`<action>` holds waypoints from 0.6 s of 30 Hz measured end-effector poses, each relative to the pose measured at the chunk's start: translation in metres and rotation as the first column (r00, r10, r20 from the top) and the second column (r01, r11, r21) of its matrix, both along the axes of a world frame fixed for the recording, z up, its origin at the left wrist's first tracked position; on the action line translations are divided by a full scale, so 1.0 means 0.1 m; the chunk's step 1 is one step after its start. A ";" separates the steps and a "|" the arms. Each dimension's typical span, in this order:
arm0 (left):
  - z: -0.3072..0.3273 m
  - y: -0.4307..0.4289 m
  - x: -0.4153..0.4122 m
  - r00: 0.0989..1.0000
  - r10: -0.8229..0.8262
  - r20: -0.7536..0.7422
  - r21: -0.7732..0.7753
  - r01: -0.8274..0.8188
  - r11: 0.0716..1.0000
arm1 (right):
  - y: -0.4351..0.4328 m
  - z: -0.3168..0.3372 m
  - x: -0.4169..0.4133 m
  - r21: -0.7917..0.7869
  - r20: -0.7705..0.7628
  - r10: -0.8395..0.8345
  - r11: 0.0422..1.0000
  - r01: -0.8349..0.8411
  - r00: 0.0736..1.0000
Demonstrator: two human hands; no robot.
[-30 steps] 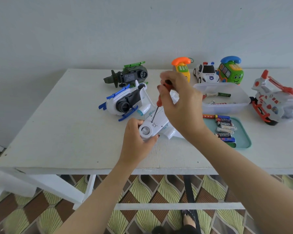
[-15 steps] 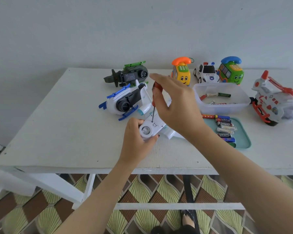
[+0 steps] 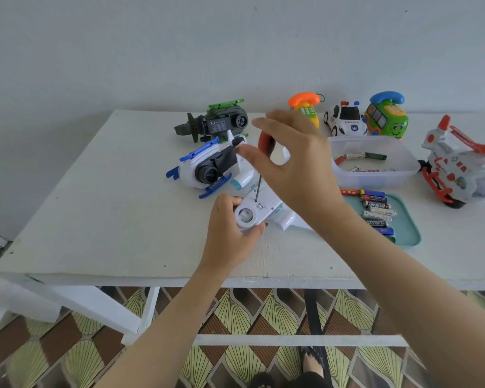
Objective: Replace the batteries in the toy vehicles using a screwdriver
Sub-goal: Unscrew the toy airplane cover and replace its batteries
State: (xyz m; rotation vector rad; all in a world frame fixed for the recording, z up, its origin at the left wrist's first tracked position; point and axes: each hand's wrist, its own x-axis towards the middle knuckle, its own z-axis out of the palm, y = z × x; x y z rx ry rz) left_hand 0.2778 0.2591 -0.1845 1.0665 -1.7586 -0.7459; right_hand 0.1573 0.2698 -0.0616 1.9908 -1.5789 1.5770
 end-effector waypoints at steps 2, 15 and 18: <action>-0.01 0.00 0.00 1.000 -0.001 -0.001 0.003 0.001 1.000 | -0.02 -0.01 0.02 -0.054 0.030 -0.037 0.998 0.039 0.999; -0.06 -0.04 0.01 1.000 -0.004 0.004 0.014 0.004 1.000 | -0.03 -0.04 0.07 -0.033 0.080 -0.029 0.999 0.032 0.996; -0.06 -0.04 0.01 1.000 -0.004 -0.007 0.021 0.005 1.000 | -0.04 -0.04 0.09 -0.066 0.012 -0.042 0.997 0.043 0.999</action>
